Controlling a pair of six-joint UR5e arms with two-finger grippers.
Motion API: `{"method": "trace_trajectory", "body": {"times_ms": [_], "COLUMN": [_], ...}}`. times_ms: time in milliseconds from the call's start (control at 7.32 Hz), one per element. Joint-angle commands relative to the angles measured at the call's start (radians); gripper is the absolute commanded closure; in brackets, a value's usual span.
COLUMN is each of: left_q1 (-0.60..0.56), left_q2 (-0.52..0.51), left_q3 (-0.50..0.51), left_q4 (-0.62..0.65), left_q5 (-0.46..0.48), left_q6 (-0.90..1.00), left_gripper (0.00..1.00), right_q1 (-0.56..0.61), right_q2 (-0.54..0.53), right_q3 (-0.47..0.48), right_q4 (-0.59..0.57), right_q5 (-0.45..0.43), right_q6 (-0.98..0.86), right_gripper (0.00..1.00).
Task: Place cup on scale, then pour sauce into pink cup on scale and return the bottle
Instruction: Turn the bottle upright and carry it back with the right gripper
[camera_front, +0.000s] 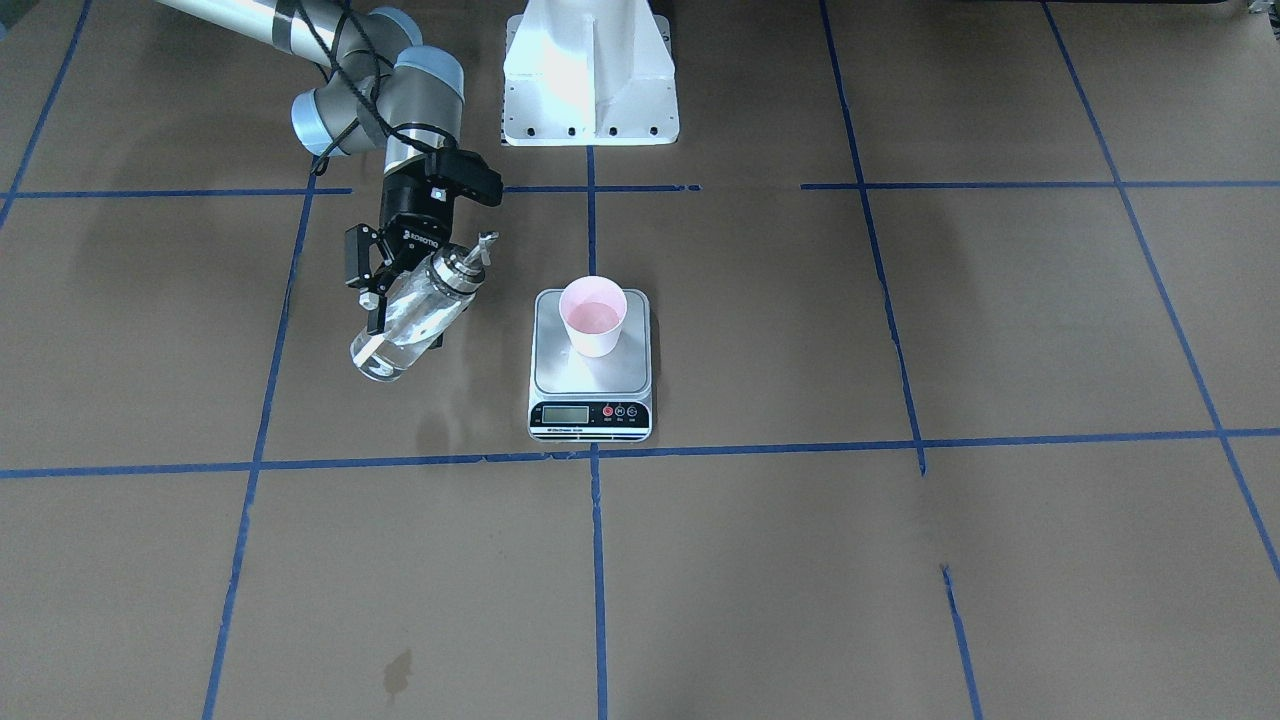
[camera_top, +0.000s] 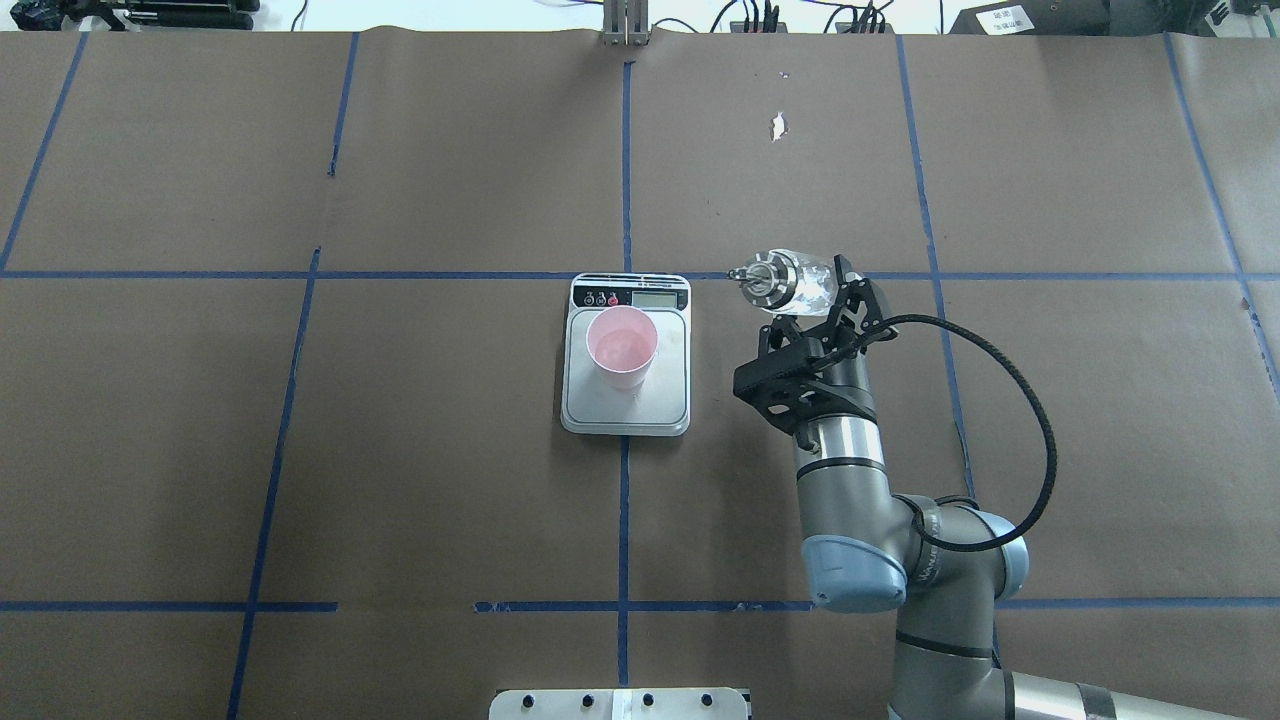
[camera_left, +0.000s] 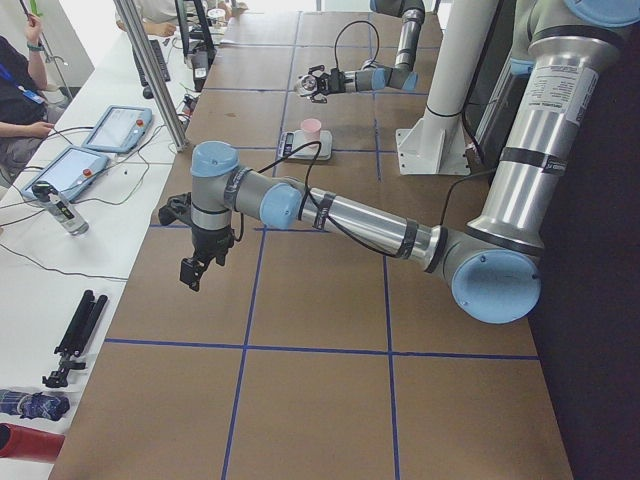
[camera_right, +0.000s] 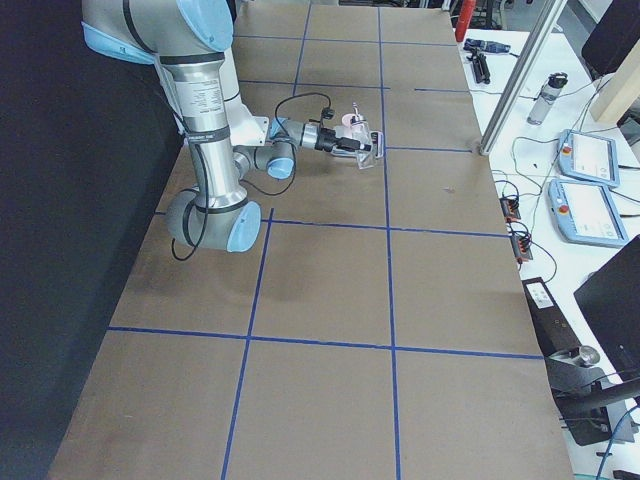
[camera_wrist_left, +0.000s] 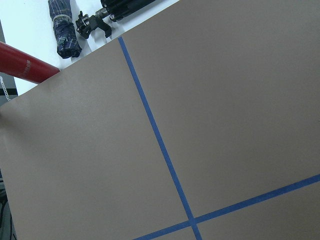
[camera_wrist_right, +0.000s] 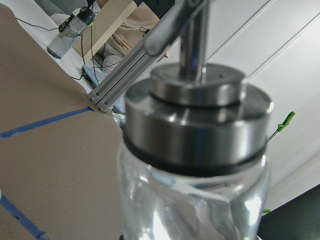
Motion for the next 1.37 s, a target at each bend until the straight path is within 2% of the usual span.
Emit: {"method": "trace_trajectory", "body": {"times_ms": [0,273,683,820,1093,1230], "left_q1": [-0.024,-0.042,-0.042,-0.042,-0.042,-0.042], "left_q2": [0.001,0.015,0.016,0.016,0.016,0.016], "left_q3": [-0.018,-0.052,-0.052,-0.052,-0.052,-0.054], "left_q4": [0.002,0.010,0.008,0.008,0.008,0.008], "left_q5": [-0.046,-0.050,-0.051,-0.053,-0.053,-0.051], "left_q6": [-0.003,-0.002,-0.002,-0.002,-0.003,-0.003], "left_gripper": [0.00,0.00,0.00,0.00,0.00,0.00], "right_q1": [0.039,0.045,0.045,0.054,0.069,0.071], "right_q2": [-0.128,-0.235,-0.271,-0.298,-0.340,-0.355], "right_q3": [0.035,0.134,0.147,0.156,0.184,0.184], "right_q4": [0.120,0.124,0.124,0.125,0.124,0.124], "right_q5": [0.089,0.159,0.225,0.273,0.313,0.317], "right_q6": [0.072,0.261,0.492,0.566,0.579,0.650], "right_gripper": [1.00,1.00,1.00,1.00,1.00,1.00]}}
